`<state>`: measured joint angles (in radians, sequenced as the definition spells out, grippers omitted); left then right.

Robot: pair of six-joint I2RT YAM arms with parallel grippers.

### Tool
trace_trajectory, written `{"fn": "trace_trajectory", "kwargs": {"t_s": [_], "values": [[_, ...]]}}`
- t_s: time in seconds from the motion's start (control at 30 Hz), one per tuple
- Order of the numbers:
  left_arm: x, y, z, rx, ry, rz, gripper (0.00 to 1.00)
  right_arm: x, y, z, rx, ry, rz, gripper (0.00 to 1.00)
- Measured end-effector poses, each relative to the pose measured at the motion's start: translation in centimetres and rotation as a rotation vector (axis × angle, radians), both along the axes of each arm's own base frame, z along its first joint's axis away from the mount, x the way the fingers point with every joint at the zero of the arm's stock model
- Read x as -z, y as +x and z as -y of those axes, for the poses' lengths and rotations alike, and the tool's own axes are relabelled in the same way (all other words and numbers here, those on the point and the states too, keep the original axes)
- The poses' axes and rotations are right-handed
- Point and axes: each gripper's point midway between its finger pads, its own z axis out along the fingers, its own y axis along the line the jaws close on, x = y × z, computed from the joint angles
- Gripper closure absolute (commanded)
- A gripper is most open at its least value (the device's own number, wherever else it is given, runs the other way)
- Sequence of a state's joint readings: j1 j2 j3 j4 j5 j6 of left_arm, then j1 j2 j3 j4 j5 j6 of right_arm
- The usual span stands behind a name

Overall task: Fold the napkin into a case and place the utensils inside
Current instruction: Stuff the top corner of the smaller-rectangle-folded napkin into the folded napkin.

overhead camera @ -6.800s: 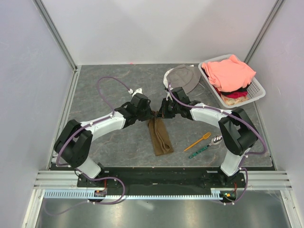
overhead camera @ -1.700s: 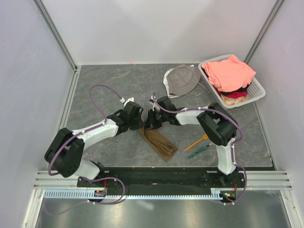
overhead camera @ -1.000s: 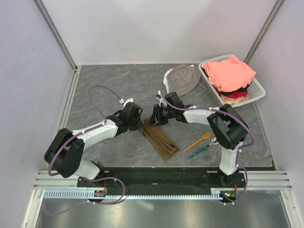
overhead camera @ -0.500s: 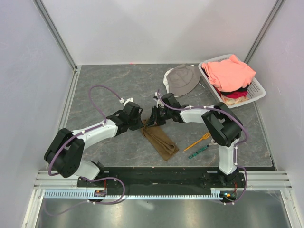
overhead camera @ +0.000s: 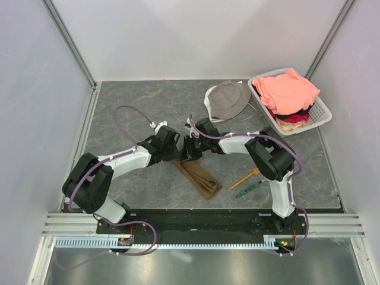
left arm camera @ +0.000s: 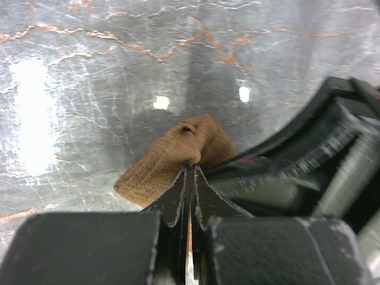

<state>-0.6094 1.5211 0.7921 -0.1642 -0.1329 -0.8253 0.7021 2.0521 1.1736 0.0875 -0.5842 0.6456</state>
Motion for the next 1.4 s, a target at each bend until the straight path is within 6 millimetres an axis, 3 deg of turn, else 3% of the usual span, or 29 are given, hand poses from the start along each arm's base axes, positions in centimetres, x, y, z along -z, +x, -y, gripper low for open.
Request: {"fn": "trace_trajectory", "kwargs": {"t_s": [0.17, 0.4, 0.57, 0.73, 0.83, 1.0, 1.23, 1.4], "values": [[0.3, 0.1, -0.2, -0.008, 0.006, -0.001, 0.98, -0.6, -0.2, 0.3, -0.012, -0.01, 0.018, 0.59], [0.4, -0.2, -0.1, 0.001, -0.004, -0.002, 0.98, -1.5, -0.3, 1.4, 0.001, -0.039, 0.042, 0.54], [0.4, -0.4, -0.2, 0.002, -0.007, 0.0, 0.98, -2.3, 0.4, 1.9, 0.018, -0.036, 0.068, 0.67], [0.3, -0.5, -0.1, 0.004, -0.011, 0.0, 0.98, -1.9, 0.9, 2.4, 0.032, -0.052, 0.071, 0.87], [0.0, -0.6, -0.1, 0.004, -0.02, 0.004, 0.98, -1.4, 0.9, 2.3, 0.032, -0.059, 0.062, 0.93], [-0.3, -0.7, 0.1, 0.005, -0.04, 0.002, 0.98, 0.1, 0.4, 1.7, 0.017, -0.078, 0.036, 0.96], [0.1, -1.0, 0.0, -0.01, -0.045, -0.01, 0.98, 0.1, 0.1, -0.2, 0.027, -0.056, 0.025, 0.99], [0.4, -0.8, -0.2, -0.037, -0.048, -0.01, 0.98, 0.2, 0.5, -0.1, 0.066, -0.056, 0.008, 0.94]]}}
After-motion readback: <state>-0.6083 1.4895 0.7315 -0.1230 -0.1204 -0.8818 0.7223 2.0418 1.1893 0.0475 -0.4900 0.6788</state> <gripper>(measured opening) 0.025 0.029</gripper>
